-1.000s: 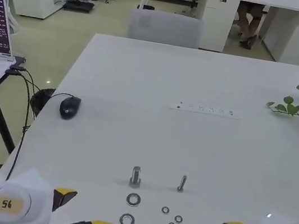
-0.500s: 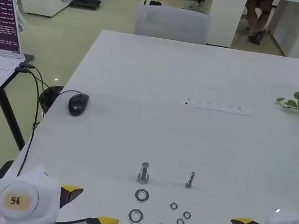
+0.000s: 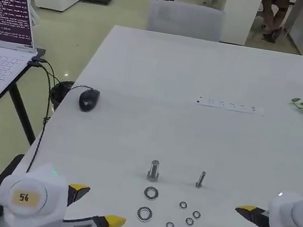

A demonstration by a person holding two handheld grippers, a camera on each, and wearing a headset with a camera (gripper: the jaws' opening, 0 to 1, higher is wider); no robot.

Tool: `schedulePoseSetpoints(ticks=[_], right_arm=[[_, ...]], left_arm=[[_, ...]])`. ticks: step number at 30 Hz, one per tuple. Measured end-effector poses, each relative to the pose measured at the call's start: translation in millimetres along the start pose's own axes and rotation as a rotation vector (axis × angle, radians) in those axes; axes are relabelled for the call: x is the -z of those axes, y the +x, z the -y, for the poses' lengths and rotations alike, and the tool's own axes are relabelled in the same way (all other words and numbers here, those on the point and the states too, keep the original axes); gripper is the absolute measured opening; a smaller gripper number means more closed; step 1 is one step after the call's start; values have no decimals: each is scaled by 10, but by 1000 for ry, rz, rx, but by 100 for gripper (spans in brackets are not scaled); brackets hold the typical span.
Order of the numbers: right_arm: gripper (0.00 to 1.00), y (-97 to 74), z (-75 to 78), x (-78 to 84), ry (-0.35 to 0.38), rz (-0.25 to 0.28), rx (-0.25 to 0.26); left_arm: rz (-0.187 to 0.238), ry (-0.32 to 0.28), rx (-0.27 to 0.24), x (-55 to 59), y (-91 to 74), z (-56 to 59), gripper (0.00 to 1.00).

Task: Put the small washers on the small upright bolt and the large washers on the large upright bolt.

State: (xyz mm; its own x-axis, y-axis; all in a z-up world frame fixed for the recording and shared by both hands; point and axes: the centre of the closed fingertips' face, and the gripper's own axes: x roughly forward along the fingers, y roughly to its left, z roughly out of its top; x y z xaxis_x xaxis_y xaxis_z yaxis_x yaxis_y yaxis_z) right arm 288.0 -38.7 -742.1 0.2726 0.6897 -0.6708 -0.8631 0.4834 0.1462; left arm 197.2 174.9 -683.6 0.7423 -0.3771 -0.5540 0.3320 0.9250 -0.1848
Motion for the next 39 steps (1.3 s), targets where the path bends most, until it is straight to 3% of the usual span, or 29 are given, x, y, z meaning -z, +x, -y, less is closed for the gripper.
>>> schedulePoseSetpoints(ticks=[10, 15, 26, 39], right_arm=[[60, 134, 53, -45, -76, -63, -32], [57, 221, 103, -20, -137, -120, -44], [34, 540, 124, 153, -312, -267, -104], [25, 850, 203, 251, -485, -390, -164]], left_arm=[[21, -21, -17, -18, -48, -31, 59], [22, -29, -23, 15, -62, -25, 59], [13, -26, -21, 49, -75, 4, 58], [14, -33, -28, 69, -131, 23, 57]])
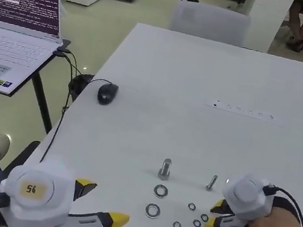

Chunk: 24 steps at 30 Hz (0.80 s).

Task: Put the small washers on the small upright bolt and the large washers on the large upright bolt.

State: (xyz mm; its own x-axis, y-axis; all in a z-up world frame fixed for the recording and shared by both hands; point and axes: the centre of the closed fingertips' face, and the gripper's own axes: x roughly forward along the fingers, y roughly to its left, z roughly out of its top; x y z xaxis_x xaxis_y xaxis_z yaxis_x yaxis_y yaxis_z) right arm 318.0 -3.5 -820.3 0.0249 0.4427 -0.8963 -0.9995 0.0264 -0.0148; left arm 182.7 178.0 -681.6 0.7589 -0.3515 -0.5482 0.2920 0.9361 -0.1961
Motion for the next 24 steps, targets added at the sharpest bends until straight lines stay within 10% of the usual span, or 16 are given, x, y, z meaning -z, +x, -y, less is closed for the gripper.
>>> schedulePoseSetpoints(ticks=[24], right_arm=[[15, 55, -48, -16, -168, -84, -74]], left_arm=[[-13, 29, 21, -24, 61, 81, 55]])
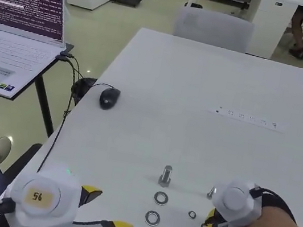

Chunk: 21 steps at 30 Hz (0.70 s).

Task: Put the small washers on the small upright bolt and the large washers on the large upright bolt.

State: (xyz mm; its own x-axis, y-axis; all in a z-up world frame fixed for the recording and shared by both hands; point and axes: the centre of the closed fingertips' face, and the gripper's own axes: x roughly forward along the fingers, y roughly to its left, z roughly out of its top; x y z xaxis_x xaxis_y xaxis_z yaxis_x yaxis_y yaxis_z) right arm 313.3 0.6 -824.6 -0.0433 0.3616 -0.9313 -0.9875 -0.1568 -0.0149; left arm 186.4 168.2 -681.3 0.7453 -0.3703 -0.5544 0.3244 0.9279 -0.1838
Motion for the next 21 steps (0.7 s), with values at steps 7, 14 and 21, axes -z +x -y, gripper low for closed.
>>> schedulePoseSetpoints(ticks=[7, 14, 21], right_arm=[[16, -6, -16, 38, -28, -10, -12], [14, -6, -18, 34, -27, -15, -10], [14, -14, -30, 44, 30, 9, 6]], left_arm=[[1, -12, -11, 42, -40, -41, 55], [0, -9, -9, 41, -24, -36, 55], [10, -10, -11, 4, -20, -47, 54]])
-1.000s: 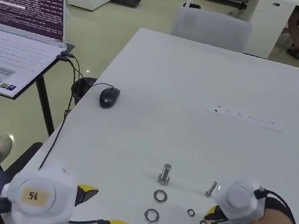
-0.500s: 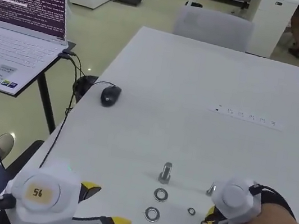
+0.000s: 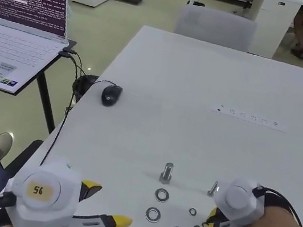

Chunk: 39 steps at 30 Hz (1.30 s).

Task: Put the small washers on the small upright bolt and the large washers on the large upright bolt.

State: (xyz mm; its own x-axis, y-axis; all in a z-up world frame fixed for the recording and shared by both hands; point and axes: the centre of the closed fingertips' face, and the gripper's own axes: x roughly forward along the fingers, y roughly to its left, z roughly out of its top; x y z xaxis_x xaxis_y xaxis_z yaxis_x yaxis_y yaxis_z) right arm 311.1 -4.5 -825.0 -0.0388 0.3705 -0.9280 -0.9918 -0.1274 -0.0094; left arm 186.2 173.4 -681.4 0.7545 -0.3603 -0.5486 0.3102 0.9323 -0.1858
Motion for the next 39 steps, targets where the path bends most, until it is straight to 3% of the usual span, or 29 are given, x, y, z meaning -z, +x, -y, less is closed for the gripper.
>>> schedulePoseSetpoints(ticks=[9, 15, 19, 22, 25, 28, 32, 39], right_arm=[[13, -71, 11, 71, 100, 29, 24], [13, -254, 155, 52, 135, 56, 70], [13, -428, 313, -10, 116, 64, 112], [13, -538, 375, -100, 98, 79, 110], [13, -655, 505, -177, 40, 68, 136], [13, -756, 663, -283, 53, 94, 154], [13, -746, 805, -309, 63, 87, 160], [14, -625, 874, -304, 76, 63, 146]], left_arm=[[-5, -8, -9, 48, -39, -52, 54], [-7, -12, -7, 59, -38, -57, 54], [-8, -9, -2, 51, -27, -44, 54], [-10, -6, 3, 45, -16, -33, 54], [-12, -2, 8, 37, -4, -30, 54], [-10, -1, 10, 22, 5, -26, 54], [-11, 2, 12, 4, 8, -25, 54], [-14, 0, 8, 3, -3, -43, 54]])
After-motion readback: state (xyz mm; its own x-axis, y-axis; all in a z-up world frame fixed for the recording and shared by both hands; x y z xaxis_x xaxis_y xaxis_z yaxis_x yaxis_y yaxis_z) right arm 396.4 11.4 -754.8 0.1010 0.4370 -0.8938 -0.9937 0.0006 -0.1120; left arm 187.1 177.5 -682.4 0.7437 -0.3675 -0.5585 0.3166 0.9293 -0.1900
